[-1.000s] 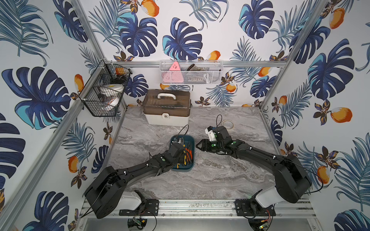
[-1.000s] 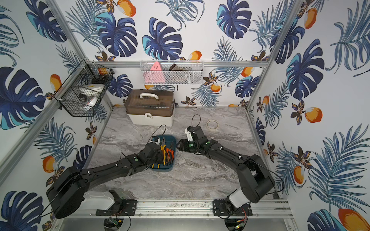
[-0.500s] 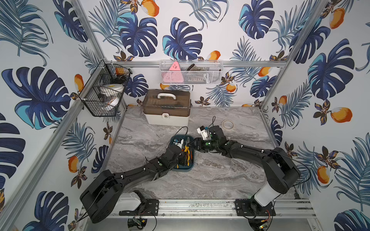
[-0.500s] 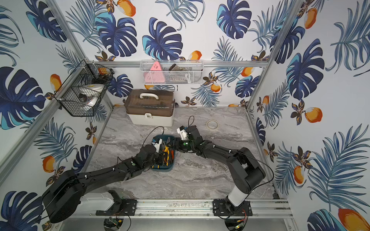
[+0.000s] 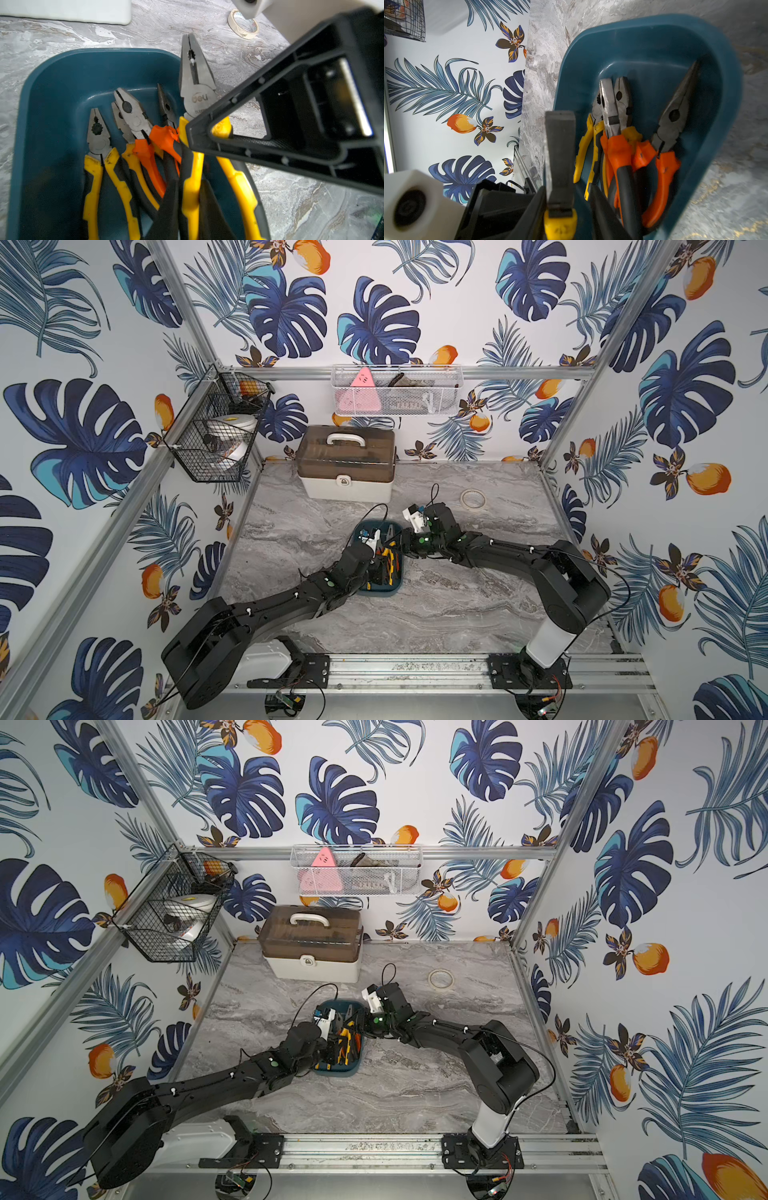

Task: Take the pliers out of the storage box
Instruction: Place the pliers at the center of the board.

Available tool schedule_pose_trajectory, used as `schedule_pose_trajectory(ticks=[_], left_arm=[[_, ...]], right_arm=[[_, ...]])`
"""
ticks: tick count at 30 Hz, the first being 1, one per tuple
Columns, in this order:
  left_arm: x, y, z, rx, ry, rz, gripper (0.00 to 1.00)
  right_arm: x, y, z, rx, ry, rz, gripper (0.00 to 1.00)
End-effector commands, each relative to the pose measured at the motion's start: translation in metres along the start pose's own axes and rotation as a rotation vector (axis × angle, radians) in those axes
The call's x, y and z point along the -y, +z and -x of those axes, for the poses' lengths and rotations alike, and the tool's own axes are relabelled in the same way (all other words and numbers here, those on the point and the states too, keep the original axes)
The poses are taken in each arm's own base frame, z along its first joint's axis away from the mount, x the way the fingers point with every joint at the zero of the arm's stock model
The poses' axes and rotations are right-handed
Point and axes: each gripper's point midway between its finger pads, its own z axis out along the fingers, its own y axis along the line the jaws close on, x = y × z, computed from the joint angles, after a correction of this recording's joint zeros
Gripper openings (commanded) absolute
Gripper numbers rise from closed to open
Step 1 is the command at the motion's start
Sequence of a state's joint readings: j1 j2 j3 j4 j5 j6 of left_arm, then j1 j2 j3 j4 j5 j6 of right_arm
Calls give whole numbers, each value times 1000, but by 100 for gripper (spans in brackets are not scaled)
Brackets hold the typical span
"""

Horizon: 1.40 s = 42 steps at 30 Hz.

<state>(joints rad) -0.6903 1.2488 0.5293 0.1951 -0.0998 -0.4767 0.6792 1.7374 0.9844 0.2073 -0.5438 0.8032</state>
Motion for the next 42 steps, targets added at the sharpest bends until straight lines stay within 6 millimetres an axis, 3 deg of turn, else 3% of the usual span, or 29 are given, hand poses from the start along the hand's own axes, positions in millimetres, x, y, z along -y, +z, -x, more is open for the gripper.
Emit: schedule_pose_trajectory(ticks=[1,4,9,10,11,15,16,18,20,23,27,29,34,38,42], left_arm=[[13,-2,23,85,-5,-56,0],[12,-3,23,90,-3,-50,0],[10,-4,25,97,2,-38,0],[8,-5,25,100,-2,-27,1],[4,-6,26,111,-8,-6,10],[-22,-24,34,203,-60,109,62],[-29,-30,37,228,-75,142,71],[-41,-38,39,257,-94,199,78],[-48,-42,40,266,-103,242,80],[-52,-38,38,247,-97,279,82],[-48,-24,36,183,-76,289,82],[-46,-19,33,156,-69,282,82],[-39,-15,30,143,-65,244,82],[-40,-16,31,144,-63,248,82],[-44,-18,32,147,-61,273,82]], right_arm=[[-16,2,6,16,-10,45,33],[-24,4,6,12,-12,62,27],[-34,5,10,16,-14,83,0],[-36,4,11,16,-17,83,0],[-37,3,11,16,-20,83,0],[-45,-10,19,17,-37,106,0],[-46,-17,24,27,-41,105,0],[-42,-34,35,55,-46,90,0],[-33,-52,43,80,-57,56,0],[-2,-84,58,142,-66,-47,0],[40,-103,51,127,-86,-211,0],[54,-101,42,96,-66,-221,0],[76,-76,24,-5,-14,-177,0],[77,-55,27,-55,-17,-114,0],[97,-39,32,-77,-5,-145,0]])
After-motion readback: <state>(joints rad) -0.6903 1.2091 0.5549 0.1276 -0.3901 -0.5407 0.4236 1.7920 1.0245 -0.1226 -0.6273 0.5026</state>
